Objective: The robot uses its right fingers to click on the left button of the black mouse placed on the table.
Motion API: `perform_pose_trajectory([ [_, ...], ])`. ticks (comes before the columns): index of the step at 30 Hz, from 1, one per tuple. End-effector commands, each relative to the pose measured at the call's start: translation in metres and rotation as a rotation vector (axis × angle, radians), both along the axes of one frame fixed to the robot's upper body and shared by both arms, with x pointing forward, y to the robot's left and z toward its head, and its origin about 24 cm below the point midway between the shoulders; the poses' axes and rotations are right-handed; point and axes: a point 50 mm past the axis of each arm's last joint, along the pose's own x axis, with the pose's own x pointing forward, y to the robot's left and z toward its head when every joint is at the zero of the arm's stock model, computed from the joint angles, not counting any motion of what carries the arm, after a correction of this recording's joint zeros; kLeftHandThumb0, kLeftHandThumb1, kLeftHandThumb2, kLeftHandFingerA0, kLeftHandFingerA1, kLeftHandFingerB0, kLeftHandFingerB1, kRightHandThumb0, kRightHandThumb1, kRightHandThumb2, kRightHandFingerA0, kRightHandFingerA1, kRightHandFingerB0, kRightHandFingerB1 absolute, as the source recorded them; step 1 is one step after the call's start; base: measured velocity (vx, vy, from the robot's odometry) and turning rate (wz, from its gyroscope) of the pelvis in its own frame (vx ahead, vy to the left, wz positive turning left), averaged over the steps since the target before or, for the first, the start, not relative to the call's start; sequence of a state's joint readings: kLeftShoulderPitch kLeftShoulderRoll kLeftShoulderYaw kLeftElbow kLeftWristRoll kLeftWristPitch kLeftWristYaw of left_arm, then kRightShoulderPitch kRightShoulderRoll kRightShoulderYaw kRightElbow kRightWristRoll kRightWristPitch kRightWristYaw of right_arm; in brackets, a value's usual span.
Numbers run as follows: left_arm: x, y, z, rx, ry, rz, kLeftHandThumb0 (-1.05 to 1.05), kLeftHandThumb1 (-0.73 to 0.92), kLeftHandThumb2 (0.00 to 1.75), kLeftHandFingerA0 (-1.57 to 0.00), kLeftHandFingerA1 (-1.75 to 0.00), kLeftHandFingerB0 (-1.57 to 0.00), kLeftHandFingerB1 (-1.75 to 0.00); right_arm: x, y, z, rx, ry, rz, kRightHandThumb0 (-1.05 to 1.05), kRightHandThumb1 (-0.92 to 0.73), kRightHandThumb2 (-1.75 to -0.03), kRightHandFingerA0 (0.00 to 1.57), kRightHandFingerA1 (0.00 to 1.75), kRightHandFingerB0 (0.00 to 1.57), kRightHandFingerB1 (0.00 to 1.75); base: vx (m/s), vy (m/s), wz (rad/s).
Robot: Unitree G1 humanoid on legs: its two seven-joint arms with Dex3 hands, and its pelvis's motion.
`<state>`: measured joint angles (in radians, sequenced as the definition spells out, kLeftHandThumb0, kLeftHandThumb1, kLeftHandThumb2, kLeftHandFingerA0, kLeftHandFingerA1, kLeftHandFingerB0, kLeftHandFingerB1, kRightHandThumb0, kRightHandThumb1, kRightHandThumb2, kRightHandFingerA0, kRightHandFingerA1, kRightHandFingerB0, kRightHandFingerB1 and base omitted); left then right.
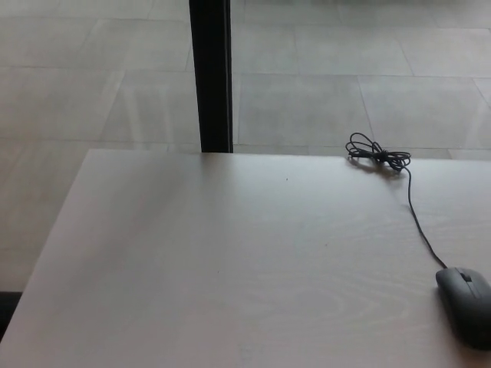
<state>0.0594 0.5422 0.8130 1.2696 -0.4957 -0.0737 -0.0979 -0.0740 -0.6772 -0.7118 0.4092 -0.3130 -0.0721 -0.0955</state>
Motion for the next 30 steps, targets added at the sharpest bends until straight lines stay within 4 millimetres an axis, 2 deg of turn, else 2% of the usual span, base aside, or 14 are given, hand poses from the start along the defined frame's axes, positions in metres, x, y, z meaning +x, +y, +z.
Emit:
perform_pose_trajectory([
  [1, -0.001, 0.001, 0.002, 0.021, -0.024, 0.008, -0.99, 0.91, 0.84, -0.62, -0.65, -0.38, -0.43, -0.054, -0.012, -0.114, 0.763, -0.32, -0.389, -0.9, -0.67, -1.04, 0.84, 1.04, 0.06, 0.57, 0.0, 0.0, 0.0],
  [6, 0.0, 0.001, 0.002, 0.013, -0.02, 0.006, -0.97, 0.92, 0.84, -0.59, -0.65, -0.37, -0.43, -0.055, 0.004, -0.142, 0.936, -0.378, -0.47, -0.79, -0.89, -0.66, 1.12, 1.49, 0.07, 0.7, 0.0, 0.0, 0.0],
  [7, 0.0, 0.0, 0.001, 0.007, -0.025, 0.005, -0.91, 0.82, 1.2, -0.59, -0.69, -0.34, -0.53, -0.055, 0.008, -0.149, 0.96, -0.369, -0.465, -0.76, -0.9, -0.67, 0.86, 1.13, 0.24, 0.72, 0.0, 0.0, 0.0],
  [8, 0.0, 0.0, 0.0, 0.005, -0.025, 0.002, -0.95, 0.92, 0.83, -0.57, -0.64, -0.38, -0.45, -0.055, 0.01, -0.154, 0.979, -0.371, -0.461, -0.76, -0.74, -1.14, 1.06, 1.31, 0.66, 0.91, 0.0, 0.0, 0.0],
  [9, 0.0, 0.0, 0.0, 0.008, -0.016, -0.002, -0.92, 0.8, 1.2, -0.58, -0.69, -0.34, -0.53, -0.055, 0.011, -0.16, 1.019, -0.389, -0.427, -0.76, -0.71, -1.07, 0.45, 0.68, 0.23, 0.65, 0.0, 0.0, 0.0],
  [11, 0.0, 0.0, 0.0, 0.013, -0.005, -0.01, -0.92, 0.8, 1.2, -0.56, -0.69, -0.33, -0.52, -0.054, 0.015, -0.167, 1.063, -0.416, -0.376, -0.77, -0.9, -0.67, 0.46, 0.56, 0.15, 0.59, 0.0, 0.0, 0.0],
  [12, 0.001, 0.0, 0.001, 0.012, -0.005, -0.019, -0.96, 0.92, 0.84, -0.57, -0.63, -0.34, -0.42, -0.054, 0.017, -0.169, 1.083, -0.426, -0.359, -0.79, -0.72, -1.06, 0.4, 0.6, 0.14, 0.6, 0.0, 0.0, 0.0],
  [13, 0.001, 0.0, 0.001, 0.011, -0.004, -0.022, -0.98, 0.92, 0.85, -0.58, -0.64, -0.36, -0.46, -0.053, 0.019, -0.17, 1.085, -0.432, -0.342, -0.82, -0.89, -0.67, 0.48, 0.56, 0.08, 0.61, 0.0, 0.0, 0.0],
  [14, 0.002, 0.001, 0.001, 0.01, 0.0, -0.019, -0.93, 0.83, 1.22, -0.58, -0.68, -0.33, -0.54, -0.053, 0.02, -0.17, 1.076, -0.433, -0.322, -0.8, -0.9, -0.67, 0.49, 0.55, 0.1, 0.58, 0.0, 0.0, 0.0],
  [19, 0.003, 0.0, 0.0, -0.003, -0.002, -0.015, -1.03, 0.92, 0.87, -0.54, -0.62, -0.38, -0.45, -0.049, 0.025, -0.17, 1.06, -0.411, -0.28, -0.8, -0.9, -0.67, 0.55, 0.56, 0.14, 0.59, 0.0, 0.0, 0.0],
  [21, 0.003, 0.0, 0.0, 0.004, 0.014, -0.027, -0.93, 0.82, 1.22, -0.52, -0.66, -0.34, -0.53, -0.048, 0.028, -0.171, 1.058, -0.395, -0.275, -0.79, -0.91, -0.67, 0.56, 0.54, 0.15, 0.56, 0.0, 0.0, 0.0],
  [25, -0.001, -0.001, -0.001, 0.005, 0.005, -0.025, -0.97, 0.92, 0.84, -0.56, -0.62, -0.35, -0.41, -0.047, 0.032, -0.173, 1.061, -0.38, -0.256, -0.79, -0.9, -0.67, 0.55, 0.57, 0.14, 0.59, 0.0, 0.0, 0.0],
  [26, -0.001, -0.001, -0.001, -0.003, -0.011, -0.002, -0.92, 0.8, 1.2, -0.54, -0.69, -0.34, -0.54, -0.047, 0.035, -0.174, 1.058, -0.363, -0.238, -0.8, -0.9, -0.67, 0.51, 0.56, 0.12, 0.58, 0.0, 0.0, 0.0],
  [30, -0.005, -0.001, -0.001, 0.0, 0.01, 0.005, -0.93, 0.81, 1.21, -0.59, -0.69, -0.35, -0.54, -0.045, 0.039, -0.176, 1.029, -0.309, -0.193, -0.8, -0.91, -0.67, 0.56, 0.55, 0.13, 0.56, 0.0, 0.0, 0.0],
])
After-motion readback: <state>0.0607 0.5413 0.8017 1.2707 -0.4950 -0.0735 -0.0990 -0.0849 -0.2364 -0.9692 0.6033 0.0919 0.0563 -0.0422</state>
